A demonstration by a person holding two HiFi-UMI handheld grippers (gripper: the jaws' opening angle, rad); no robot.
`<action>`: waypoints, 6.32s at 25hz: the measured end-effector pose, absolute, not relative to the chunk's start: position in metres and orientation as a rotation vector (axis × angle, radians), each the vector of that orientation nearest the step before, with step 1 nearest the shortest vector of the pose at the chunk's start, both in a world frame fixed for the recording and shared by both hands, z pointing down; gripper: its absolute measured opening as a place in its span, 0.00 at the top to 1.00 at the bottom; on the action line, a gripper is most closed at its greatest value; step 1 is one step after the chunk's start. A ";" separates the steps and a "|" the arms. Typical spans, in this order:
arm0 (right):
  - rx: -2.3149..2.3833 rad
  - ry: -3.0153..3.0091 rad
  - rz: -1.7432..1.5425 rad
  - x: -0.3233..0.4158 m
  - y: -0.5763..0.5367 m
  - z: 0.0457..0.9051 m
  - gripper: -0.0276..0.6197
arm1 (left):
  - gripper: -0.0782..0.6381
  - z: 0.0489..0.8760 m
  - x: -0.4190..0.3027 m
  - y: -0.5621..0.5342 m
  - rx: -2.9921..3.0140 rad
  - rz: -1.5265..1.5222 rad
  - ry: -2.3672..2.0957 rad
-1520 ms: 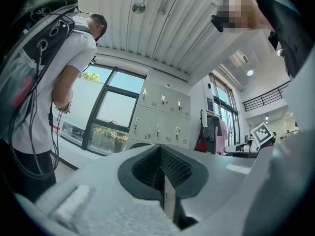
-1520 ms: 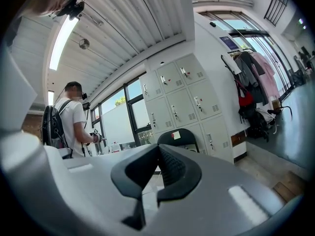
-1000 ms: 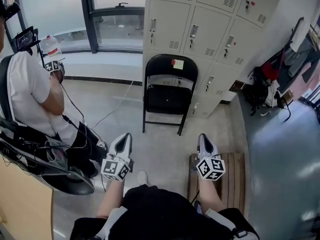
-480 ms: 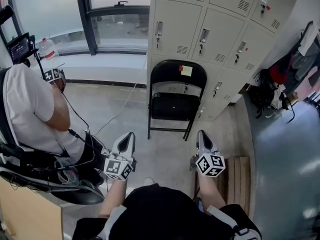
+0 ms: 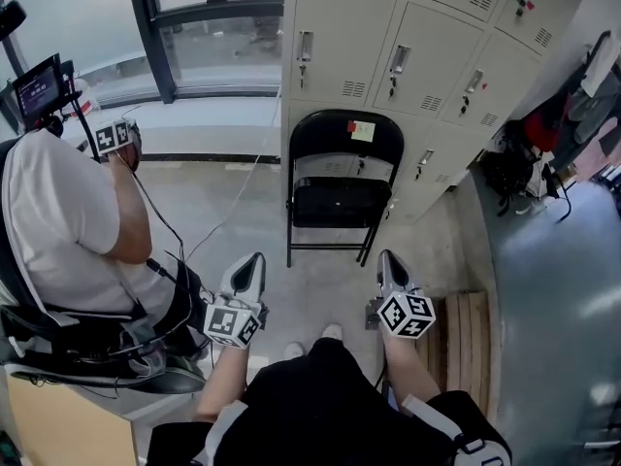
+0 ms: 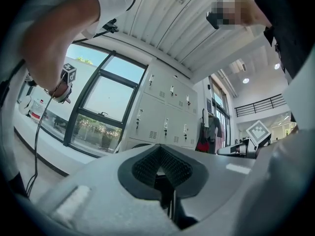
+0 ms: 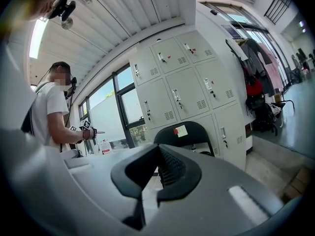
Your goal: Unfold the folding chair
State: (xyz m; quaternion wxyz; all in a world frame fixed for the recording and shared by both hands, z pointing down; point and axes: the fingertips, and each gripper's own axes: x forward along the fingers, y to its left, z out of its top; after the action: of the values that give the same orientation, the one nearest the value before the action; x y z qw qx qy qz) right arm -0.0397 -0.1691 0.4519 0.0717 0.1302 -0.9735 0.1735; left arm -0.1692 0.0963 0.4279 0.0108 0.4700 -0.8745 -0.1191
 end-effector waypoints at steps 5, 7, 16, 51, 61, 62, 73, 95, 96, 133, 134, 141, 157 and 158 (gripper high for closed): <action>0.410 -2.924 0.480 -0.049 -0.182 0.456 0.95 | 0.89 0.435 -0.187 0.076 1.480 -0.358 -2.707; 0.422 -2.894 0.518 -0.054 -0.189 0.470 0.95 | 0.89 0.439 -0.193 0.069 1.475 -0.344 -2.700; 0.368 -2.847 0.555 -0.117 -0.229 0.491 0.95 | 0.89 0.457 -0.249 0.029 1.415 -0.319 -2.690; 0.347 -2.780 0.637 -0.285 -0.368 0.504 0.95 | 0.89 0.455 -0.409 -0.106 1.371 -0.261 -2.724; 0.508 -2.762 0.687 -0.303 -0.374 0.504 0.95 | 0.89 0.459 -0.458 -0.138 1.555 -0.234 -2.603; 0.522 -2.759 0.690 -0.304 -0.375 0.505 0.95 | 0.89 0.460 -0.462 -0.140 1.567 -0.229 -2.595; 0.666 -2.704 0.728 -0.307 -0.371 0.521 0.95 | 0.89 0.486 -0.499 -0.159 1.655 -0.159 -2.472; 0.814 -2.574 0.808 -0.320 -0.343 0.569 0.95 | 0.52 0.583 -0.552 -0.236 1.869 0.186 -1.889; 0.825 -2.564 0.807 -0.319 -0.342 0.571 0.95 | 0.52 0.586 -0.553 -0.239 1.882 0.194 -1.869; 1.123 -1.624 1.599 -0.376 -0.306 0.787 0.60 | 0.64 0.601 -0.526 -0.272 2.125 0.338 -1.724; 1.135 -1.620 1.595 -0.375 -0.306 0.789 0.65 | 0.64 0.601 -0.526 -0.271 2.127 0.336 -1.718; 1.177 -1.658 1.639 -0.370 -0.304 0.790 0.67 | 0.65 0.601 -0.526 -0.270 2.151 0.324 -1.712; 1.120 -1.762 1.727 -0.328 -0.281 0.784 0.66 | 0.65 0.594 -0.495 -0.252 2.170 0.346 -1.746; 1.109 -1.767 1.724 -0.325 -0.278 0.784 0.66 | 0.65 0.593 -0.490 -0.249 2.172 0.353 -1.751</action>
State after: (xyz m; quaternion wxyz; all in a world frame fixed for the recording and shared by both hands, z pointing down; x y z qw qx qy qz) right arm -0.3246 -0.2782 0.7838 0.2162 0.4000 -0.6374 0.6220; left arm -0.4898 -0.2491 0.5925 0.1640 0.7620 -0.6141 0.1238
